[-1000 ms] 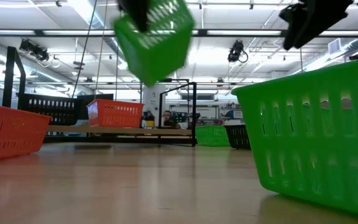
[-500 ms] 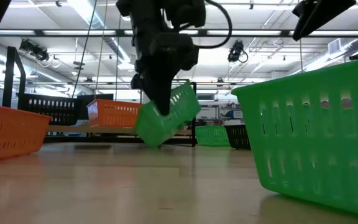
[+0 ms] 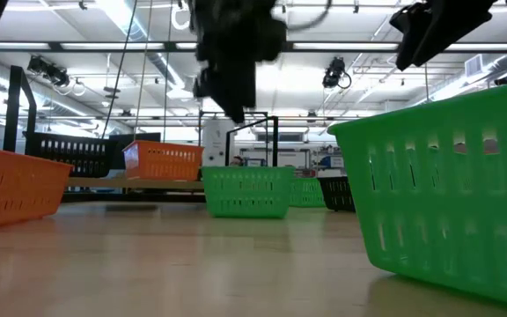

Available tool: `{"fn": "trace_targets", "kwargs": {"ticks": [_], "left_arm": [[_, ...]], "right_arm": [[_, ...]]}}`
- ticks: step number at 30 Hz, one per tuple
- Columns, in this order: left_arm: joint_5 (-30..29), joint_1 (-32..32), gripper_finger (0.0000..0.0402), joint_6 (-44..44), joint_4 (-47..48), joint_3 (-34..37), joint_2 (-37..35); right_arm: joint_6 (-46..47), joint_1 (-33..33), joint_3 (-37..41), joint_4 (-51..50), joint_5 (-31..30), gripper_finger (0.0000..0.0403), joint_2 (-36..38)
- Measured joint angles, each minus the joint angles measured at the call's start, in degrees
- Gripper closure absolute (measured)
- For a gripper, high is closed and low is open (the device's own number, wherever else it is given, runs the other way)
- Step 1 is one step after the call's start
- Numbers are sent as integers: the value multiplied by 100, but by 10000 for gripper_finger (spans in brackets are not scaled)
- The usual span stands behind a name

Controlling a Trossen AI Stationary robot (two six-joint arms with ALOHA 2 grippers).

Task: Stack baskets on shelf by color
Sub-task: Put the bottom left green bin on the shelf

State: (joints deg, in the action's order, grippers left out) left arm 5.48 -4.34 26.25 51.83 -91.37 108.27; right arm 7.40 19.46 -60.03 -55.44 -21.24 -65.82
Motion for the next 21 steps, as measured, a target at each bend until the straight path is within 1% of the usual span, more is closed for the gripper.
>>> {"fn": "trace_targets", "kwargs": {"ticks": [3, 6, 9, 11, 13, 15, 18, 21], "left_arm": [[-322, -215, 225, -96, 526, -348, -344], [-1003, -548, 238, -98, 832, -556, -878], [-2076, -946, 251, 6, 841, -582, -1460], [-2936, -1229, 258, 138, 782, -582, -1781], [-3719, -1555, 263, 212, 805, -582, -2028], [-4301, -1811, 267, 275, 786, -582, -2163], [-4818, -2103, 269, 312, 805, -580, -2210], [-5243, -2241, 267, 280, 815, -580, -2208]], "right_arm": [[3, 139, 0, 163, 49, 214, -130], [6, 269, 12, 573, 49, 214, -260], [-64, 310, 93, 1382, 128, 214, -468], [-214, 278, 126, 1874, 269, 214, -691], [-383, 220, 129, 2381, 316, 214, -965], [-638, 114, 128, 2795, 387, 214, -1251], [-949, -78, 12, 3334, 589, 214, -1743], [-1200, -265, -302, 3692, 750, 214, -2302]]}}
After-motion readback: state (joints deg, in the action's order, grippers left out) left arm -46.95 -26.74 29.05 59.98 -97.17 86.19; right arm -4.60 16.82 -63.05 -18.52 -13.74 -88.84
